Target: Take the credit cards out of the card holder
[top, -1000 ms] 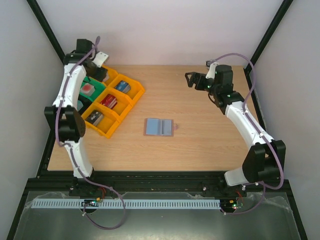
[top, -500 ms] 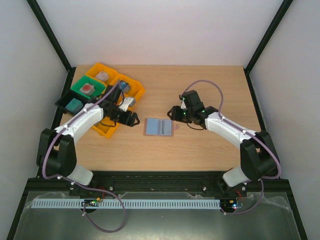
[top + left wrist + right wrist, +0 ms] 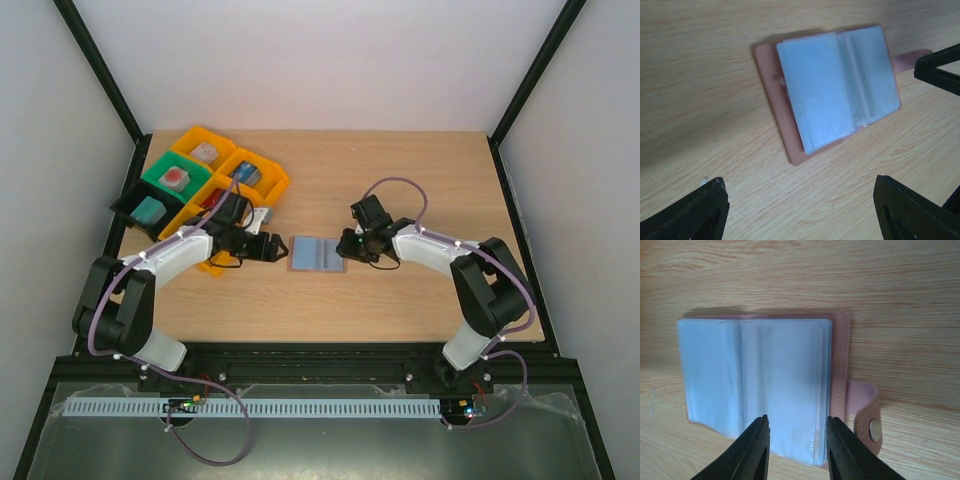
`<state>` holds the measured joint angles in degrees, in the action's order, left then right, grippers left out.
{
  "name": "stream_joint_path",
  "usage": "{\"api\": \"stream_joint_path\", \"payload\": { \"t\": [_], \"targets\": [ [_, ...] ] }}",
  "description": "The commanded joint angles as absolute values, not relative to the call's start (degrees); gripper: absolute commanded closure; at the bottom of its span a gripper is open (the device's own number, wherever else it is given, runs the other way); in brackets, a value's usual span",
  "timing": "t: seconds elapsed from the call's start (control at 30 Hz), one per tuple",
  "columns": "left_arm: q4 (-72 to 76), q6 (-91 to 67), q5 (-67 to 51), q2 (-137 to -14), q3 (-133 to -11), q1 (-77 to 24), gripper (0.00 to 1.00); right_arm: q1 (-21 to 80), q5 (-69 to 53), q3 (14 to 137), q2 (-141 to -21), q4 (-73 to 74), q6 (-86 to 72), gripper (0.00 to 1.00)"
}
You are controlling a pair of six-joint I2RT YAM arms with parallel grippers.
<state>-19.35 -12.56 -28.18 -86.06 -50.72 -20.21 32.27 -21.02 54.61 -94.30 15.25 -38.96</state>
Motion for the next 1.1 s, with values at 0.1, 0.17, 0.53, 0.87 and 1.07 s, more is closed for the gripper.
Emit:
{"api": "stream_joint_path", "payload": {
  "t": [0.1,0.17,0.53,0.87,1.07],
  "targets": [
    [-16.1,-14.3,-26.9,-88.8,-50.5,-21.8,0.19,32.4,-20.8,56.2,-97.7,16.3,-38.1,0.7],
    [-16.1,-14.2,-26.7,-89.2,-50.6,-22.0,0.19,32.4,-20.7,56.2,-98.0,16.2,-38.0,0.71],
    [-14.6,-13.4,-25.4,-92.2,-50.8,-24.0,0.18,32.4,-21.2,57.7,-101.3,15.8,-37.2,0.74],
    [-13.5,-12.0,-24.6,-97.7,-52.8,-27.4,0.16,32.4,-22.5,58.0,-102.9,15.3,-36.8,0.78],
    [-13.4,-11.1,-24.3,-102.6,-55.7,-28.8,0.15,32.4,-25.7,57.8,-103.4,13.4,-36.7,0.8]
  ]
}}
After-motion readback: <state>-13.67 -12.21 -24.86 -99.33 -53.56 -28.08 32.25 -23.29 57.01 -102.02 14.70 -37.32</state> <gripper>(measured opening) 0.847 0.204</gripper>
